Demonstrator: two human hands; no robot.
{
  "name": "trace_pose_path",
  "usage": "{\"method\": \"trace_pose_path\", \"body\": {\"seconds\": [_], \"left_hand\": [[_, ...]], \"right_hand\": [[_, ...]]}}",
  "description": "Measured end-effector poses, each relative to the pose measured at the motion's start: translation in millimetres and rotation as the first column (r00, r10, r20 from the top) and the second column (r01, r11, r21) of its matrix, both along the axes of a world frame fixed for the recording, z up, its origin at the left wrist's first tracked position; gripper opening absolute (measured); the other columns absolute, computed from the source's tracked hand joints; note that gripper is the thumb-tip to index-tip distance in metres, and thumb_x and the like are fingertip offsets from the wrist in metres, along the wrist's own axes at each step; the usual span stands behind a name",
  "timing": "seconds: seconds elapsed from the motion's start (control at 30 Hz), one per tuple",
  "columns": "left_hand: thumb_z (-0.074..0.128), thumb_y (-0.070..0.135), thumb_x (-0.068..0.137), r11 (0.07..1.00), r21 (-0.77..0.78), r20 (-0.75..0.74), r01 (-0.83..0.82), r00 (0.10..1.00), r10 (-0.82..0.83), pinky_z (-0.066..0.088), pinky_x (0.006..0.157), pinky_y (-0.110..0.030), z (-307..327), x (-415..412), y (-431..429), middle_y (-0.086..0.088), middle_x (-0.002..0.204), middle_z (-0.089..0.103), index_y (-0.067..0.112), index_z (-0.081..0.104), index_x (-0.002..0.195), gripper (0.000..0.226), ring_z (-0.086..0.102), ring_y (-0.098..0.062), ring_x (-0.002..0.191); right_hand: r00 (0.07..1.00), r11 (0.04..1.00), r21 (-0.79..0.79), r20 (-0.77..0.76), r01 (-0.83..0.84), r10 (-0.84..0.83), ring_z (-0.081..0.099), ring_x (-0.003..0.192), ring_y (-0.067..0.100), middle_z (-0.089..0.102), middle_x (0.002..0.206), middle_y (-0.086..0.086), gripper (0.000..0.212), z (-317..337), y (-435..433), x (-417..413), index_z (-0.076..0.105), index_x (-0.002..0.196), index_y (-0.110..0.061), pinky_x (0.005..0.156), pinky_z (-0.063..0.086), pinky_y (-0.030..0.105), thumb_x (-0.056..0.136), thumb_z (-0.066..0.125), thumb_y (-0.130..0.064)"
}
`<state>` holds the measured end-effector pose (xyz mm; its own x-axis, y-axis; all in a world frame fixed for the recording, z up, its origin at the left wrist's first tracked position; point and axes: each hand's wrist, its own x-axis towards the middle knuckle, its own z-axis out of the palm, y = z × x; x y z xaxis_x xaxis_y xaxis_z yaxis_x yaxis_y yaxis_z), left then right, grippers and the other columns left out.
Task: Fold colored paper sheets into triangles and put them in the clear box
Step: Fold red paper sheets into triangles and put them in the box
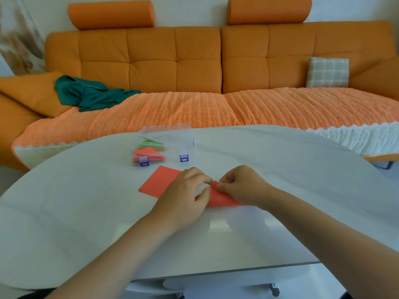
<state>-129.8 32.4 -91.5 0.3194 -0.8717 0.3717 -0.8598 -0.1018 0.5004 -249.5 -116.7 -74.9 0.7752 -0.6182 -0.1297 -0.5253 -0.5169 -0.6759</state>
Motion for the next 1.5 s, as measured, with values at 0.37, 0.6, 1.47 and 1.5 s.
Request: {"method": "trace_pose_path", "body": {"seconds": [0.37, 0.6, 1.47, 1.5], "left_hand": [[0.053, 0.031, 0.096, 0.963, 0.215, 0.102, 0.165, 0.977, -0.19, 0.04, 0.096, -0.021, -5.5, -0.9, 1.2, 0.011, 0.117, 0.062, 0.029, 0.067, 0.125, 0.032, 0.048, -0.005, 0.107], [0.053, 0.03, 0.097, 0.96, 0.22, 0.123, 0.173, 0.971, -0.204, 0.04, 0.096, -0.022, -4.5, -1.1, 1.0, 0.014, 0.123, 0.06, 0.03, 0.066, 0.127, 0.032, 0.047, -0.005, 0.109], [0.046, 0.045, 0.092, 0.969, 0.183, 0.254, 0.168, 0.944, -0.212, 0.051, 0.084, -0.033, -16.8, -19.9, 25.8, 0.004, 0.114, 0.063, 0.019, 0.066, 0.123, 0.045, 0.054, -0.016, 0.101], [0.045, 0.047, 0.092, 0.967, 0.19, 0.245, 0.17, 0.945, -0.215, 0.05, 0.087, -0.033, -16.1, -20.0, 26.2, 0.005, 0.118, 0.061, 0.02, 0.064, 0.127, 0.047, 0.054, -0.016, 0.104]], "right_hand": [[0.986, 0.94, -0.338, -0.162, -0.034, -0.023, 0.063, 0.081, 0.013, 0.07, 0.081, -0.01, 0.022, -4.3, 10.6, 9.3, 0.074, 0.085, -0.027, 0.075, 0.047, 0.028, 0.092, 0.057, -0.04], [0.989, 0.805, -0.578, -0.127, -0.132, 0.071, 0.062, 0.089, 0.009, 0.062, 0.097, -0.013, 0.017, -6.9, 7.6, 6.5, 0.068, 0.097, -0.039, 0.085, 0.038, 0.03, 0.093, 0.054, -0.047], [0.965, 0.69, -0.676, -0.143, -0.258, 0.221, 0.058, 0.087, 0.021, 0.062, 0.095, -0.005, 0.022, -17.9, 11.5, -4.6, 0.073, 0.097, -0.031, 0.07, 0.043, 0.033, 0.096, 0.051, -0.028], [0.956, 0.64, -0.719, -0.125, -0.27, 0.264, 0.057, 0.082, 0.023, 0.062, 0.092, -0.003, 0.02, -21.1, 12.9, -8.0, 0.073, 0.092, -0.029, 0.067, 0.042, 0.035, 0.095, 0.053, -0.025]]}}
